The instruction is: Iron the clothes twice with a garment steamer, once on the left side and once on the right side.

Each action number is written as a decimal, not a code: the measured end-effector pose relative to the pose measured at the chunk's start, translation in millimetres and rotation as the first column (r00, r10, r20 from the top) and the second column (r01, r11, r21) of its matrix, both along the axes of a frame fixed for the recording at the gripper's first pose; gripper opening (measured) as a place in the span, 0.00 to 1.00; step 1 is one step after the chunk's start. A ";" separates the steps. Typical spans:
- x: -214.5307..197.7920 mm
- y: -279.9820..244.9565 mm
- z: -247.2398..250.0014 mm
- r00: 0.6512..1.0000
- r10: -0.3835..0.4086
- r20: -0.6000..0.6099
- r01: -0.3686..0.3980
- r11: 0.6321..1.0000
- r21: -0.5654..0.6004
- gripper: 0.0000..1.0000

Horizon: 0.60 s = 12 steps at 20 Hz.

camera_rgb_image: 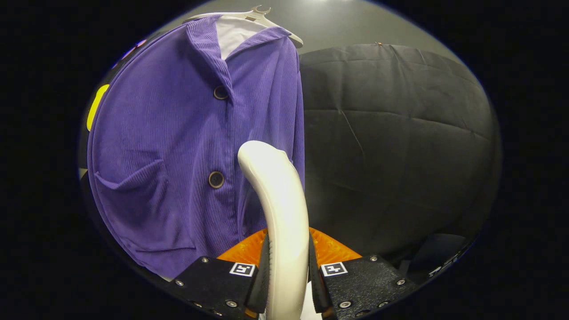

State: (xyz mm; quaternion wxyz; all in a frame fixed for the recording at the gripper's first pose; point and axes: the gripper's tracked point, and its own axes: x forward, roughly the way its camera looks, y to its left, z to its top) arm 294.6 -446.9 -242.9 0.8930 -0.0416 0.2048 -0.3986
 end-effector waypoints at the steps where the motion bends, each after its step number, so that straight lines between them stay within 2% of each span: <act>1: -0.9 -0.7 -3.8 1.000 -0.003 -0.006 0.003 1.000 0.006 0.39; 12: -2.1 3.2 -60.3 0.994 0.024 -0.109 -0.015 0.996 0.085 0.39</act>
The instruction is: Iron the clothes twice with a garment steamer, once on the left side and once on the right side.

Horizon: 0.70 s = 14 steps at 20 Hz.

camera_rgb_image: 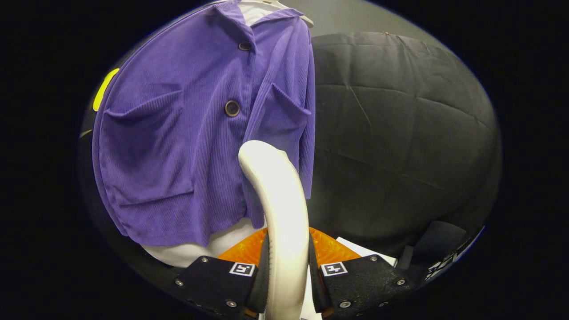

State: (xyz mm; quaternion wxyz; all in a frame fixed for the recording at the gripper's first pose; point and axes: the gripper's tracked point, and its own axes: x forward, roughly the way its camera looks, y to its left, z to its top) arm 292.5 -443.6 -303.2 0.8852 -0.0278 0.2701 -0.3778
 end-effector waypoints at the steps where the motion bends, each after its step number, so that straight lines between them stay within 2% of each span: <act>1: -0.8 4.0 -9.5 1.000 0.005 -0.011 -0.005 1.000 0.011 0.39; 8: -12.0 22.1 -54.8 0.997 0.029 -0.072 -0.024 0.998 0.062 0.40; 11: -27.8 34.4 -51.4 0.996 0.049 -0.077 -0.046 0.998 0.047 0.39; 14: -37.9 52.5 -28.1 0.995 0.085 -0.047 -0.084 0.996 0.029 0.40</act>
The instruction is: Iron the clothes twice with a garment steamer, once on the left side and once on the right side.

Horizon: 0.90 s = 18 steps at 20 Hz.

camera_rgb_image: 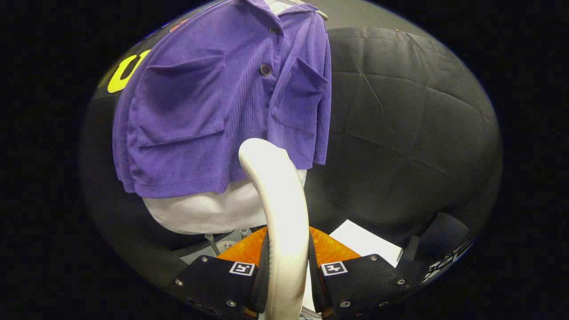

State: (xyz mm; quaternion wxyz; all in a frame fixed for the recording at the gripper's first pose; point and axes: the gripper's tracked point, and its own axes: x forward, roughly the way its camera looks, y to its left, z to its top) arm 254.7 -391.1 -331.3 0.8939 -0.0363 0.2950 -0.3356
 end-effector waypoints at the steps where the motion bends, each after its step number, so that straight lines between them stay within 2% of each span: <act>1: -7.2 7.8 12.7 1.000 0.015 0.008 -0.015 1.000 -0.014 0.40; 7: -45.6 64.9 121.0 0.982 0.127 0.136 -0.118 0.990 -0.077 0.40; 12: -92.1 104.5 211.8 0.940 0.215 0.265 -0.187 0.974 -0.126 0.39; 18: -151.6 146.3 278.6 0.887 0.315 0.336 -0.281 0.948 -0.149 0.39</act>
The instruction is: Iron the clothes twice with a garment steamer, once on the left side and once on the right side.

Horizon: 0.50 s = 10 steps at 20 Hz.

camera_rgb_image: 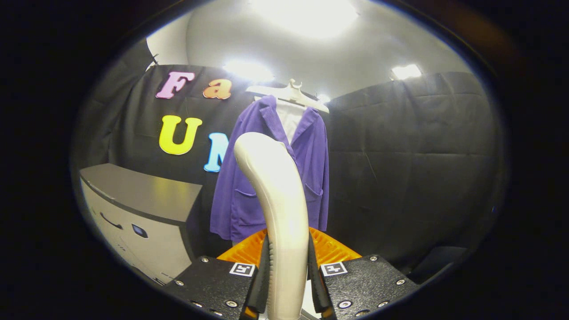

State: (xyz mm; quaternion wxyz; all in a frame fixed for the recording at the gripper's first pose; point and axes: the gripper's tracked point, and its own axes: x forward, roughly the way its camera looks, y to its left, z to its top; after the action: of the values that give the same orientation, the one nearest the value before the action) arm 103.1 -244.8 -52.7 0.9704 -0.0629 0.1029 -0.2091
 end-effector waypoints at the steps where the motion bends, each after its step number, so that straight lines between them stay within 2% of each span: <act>1: -10.2 7.9 5.5 1.000 0.016 0.006 -0.016 1.000 -0.004 0.39; 5: -39.4 36.7 38.4 0.996 0.069 0.051 -0.069 0.998 -0.008 0.39; 10: -52.5 71.0 58.1 0.984 0.151 0.091 -0.151 0.988 -0.002 0.39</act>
State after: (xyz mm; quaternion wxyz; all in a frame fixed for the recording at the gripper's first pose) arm 50.6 -173.8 5.4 0.9873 -0.0584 0.0540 -0.1374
